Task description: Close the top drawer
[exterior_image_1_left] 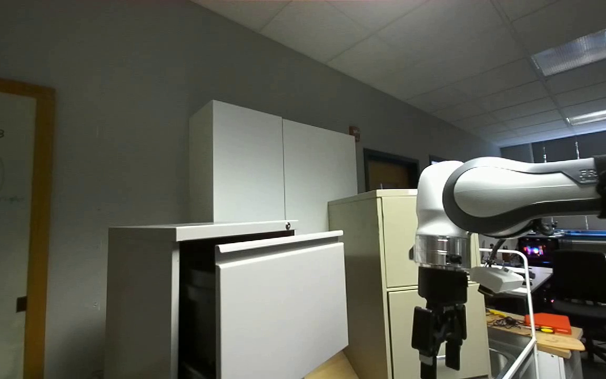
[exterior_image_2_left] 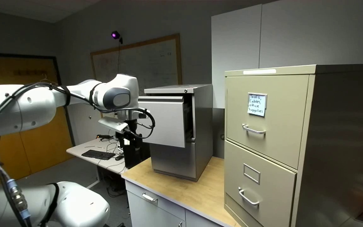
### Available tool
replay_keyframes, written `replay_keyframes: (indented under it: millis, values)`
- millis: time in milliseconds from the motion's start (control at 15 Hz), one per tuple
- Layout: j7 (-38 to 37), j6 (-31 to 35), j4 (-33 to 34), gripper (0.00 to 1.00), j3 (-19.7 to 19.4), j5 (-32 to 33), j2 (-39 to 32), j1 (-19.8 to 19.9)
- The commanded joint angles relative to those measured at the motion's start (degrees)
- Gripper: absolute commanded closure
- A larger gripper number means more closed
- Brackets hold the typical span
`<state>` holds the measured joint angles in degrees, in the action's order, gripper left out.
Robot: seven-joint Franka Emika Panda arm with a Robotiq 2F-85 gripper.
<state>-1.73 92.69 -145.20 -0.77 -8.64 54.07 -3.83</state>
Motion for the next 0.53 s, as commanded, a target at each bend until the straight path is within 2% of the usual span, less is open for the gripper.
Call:
replay_keyframes:
  millis: [0,400,467]
  values:
    - [0.6,1.1,0.6,0.0,1.1,-0.4,-0.6,1.0]
    - [-6.8,14.3,3.1,0.0,4.3,-5.1,-3.1,2.3]
    - [-7.2,17.4,3.6,0.25,5.0,-5.2,-4.0,2.3]
